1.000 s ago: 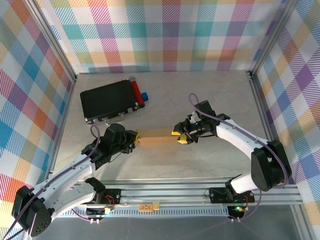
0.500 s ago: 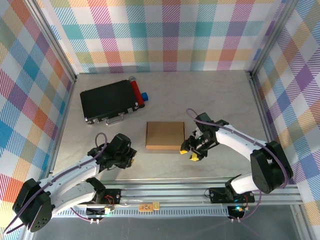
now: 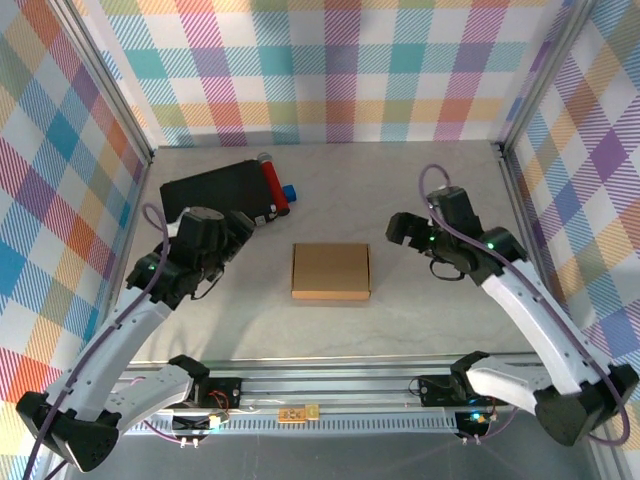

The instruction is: Fold the paper box

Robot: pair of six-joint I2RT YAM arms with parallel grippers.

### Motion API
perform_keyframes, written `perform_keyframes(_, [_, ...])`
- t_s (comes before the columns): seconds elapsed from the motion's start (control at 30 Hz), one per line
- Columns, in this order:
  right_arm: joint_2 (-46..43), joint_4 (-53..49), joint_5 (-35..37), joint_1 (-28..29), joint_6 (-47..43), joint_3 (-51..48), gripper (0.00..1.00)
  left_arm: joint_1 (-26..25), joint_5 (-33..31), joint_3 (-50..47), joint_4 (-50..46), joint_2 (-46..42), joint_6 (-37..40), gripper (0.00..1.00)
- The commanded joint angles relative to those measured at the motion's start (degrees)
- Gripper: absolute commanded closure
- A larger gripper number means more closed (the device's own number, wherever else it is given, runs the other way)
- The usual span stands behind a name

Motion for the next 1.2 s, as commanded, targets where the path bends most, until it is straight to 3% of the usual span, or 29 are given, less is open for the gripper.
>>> perform_keyframes(0.0, [-4.7,5.7,21.7,-0.7,-7.6,-6.6,0.01,0.5,-24.3,2.4,-14.2,0.8,7.1,0.00])
perform_keyframes(0.07, [-9.4,18.3,25.0,-0.7,-16.7,-15.6,0.01,0.5,-29.9,-0.8,-12.8,-0.9,13.4,0.00])
perform_keyframes(0.17, [-15.4,32.8,27.7,-1.2,-24.8,-28.0,0.01,0.7,-28.2,-12.6,3.9,-6.1,36.1,0.00])
perform_keyframes(0.3, [-14.2,39.0,25.9,-3.1,-31.9,-37.6,0.01,1.8,-28.7,-26.4,17.2,-12.2,45.7,0.00])
perform_keyframes(0.43, [-8.1,47.8,15.5,-7.7,-33.2,-43.5,0.01,3.7,-23.9,-38.8,32.3,-14.7,50.0,0.00])
perform_keyframes(0.53, [-0.9,55.0,11.3,-10.2,-33.8,-44.9,0.01,5.7,-22.4,-42.7,39.8,-12.2,51.4,0.00])
perform_keyframes(0.83, [17.1,75.3,-0.2,-17.0,-39.1,-40.8,0.01,17.2,-7.7,-40.6,61.3,9.8,54.2,0.00])
perform_keyframes(0.93, [21.8,82.2,-6.1,-19.6,-40.2,-39.6,0.01,19.8,-2.7,-39.3,72.9,17.8,54.2,0.00])
perform_keyframes(1.0, [24.9,81.5,-8.2,-21.0,-40.3,-37.4,0.01,21.0,-0.7,-38.6,80.3,22.8,53.9,0.00])
perform_keyframes(1.07, [25.6,83.1,-10.2,-22.7,-38.8,-37.9,0.01,21.5,0.7,-37.1,82.9,26.2,55.8,0.00])
perform_keyframes(1.13, [25.2,90.3,-11.3,-24.3,-37.0,-41.5,0.01,21.9,-0.6,-40.6,95.7,31.2,55.7,0.00])
perform_keyframes(1.17, [25.1,93.2,-11.6,-24.8,-36.5,-43.3,0.01,22.9,3.5,-42.4,98.9,32.0,55.9,0.00])
